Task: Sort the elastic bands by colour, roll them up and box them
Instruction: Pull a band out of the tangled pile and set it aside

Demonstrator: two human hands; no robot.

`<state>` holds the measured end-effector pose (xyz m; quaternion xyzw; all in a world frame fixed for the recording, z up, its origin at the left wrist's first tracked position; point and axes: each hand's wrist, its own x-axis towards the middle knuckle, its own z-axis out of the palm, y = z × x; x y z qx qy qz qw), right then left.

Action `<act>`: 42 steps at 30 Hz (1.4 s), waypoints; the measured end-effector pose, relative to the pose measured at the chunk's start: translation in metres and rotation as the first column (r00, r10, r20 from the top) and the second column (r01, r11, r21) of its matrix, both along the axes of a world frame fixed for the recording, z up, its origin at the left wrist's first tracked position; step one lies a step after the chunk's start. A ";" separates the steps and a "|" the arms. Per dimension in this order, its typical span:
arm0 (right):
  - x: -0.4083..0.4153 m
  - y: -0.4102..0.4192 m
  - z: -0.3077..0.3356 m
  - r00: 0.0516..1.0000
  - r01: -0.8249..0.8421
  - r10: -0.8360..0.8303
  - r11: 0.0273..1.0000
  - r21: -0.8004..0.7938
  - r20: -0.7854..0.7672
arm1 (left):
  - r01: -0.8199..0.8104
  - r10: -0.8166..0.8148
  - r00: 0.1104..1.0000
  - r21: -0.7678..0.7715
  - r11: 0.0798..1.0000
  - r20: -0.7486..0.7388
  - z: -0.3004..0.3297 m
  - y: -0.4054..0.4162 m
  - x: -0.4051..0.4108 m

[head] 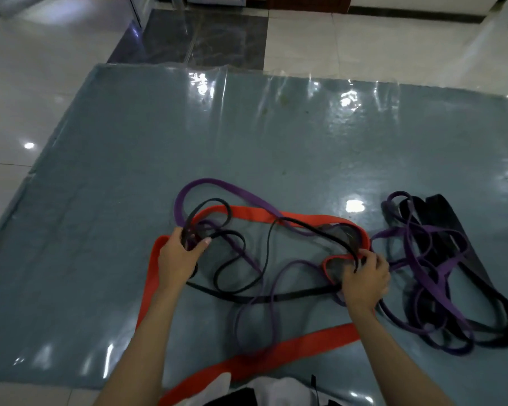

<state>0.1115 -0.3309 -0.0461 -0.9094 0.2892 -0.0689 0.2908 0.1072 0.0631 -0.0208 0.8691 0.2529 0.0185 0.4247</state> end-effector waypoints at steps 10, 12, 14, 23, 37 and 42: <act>0.007 0.016 0.005 0.991 -0.132 0.099 0.807 0.575 0.089 | 0.661 -0.460 0.692 0.234 0.713 -0.556 -0.036 -0.068 -0.032; 0.005 0.024 0.007 0.979 -0.201 0.171 0.748 0.633 0.109 | 0.606 -0.414 0.757 0.305 0.735 -0.506 -0.039 -0.075 -0.039; 0.001 0.028 0.007 0.963 -0.261 0.246 0.760 0.596 0.108 | 0.587 -0.399 0.776 0.327 0.741 -0.489 -0.038 -0.076 -0.041; -0.031 0.032 0.012 0.889 -0.188 0.426 0.674 0.714 -0.168 | 0.510 -0.409 0.837 0.245 0.825 -0.363 -0.023 -0.054 -0.045; -0.074 0.080 0.004 0.566 -0.574 0.728 0.684 0.450 -0.386 | 0.085 -0.032 0.986 -0.320 0.943 0.167 0.024 -0.007 -0.095; -0.074 0.113 0.003 0.616 -0.524 0.662 0.749 0.406 -0.427 | 0.062 0.008 0.978 -0.322 0.945 0.210 0.027 0.004 -0.127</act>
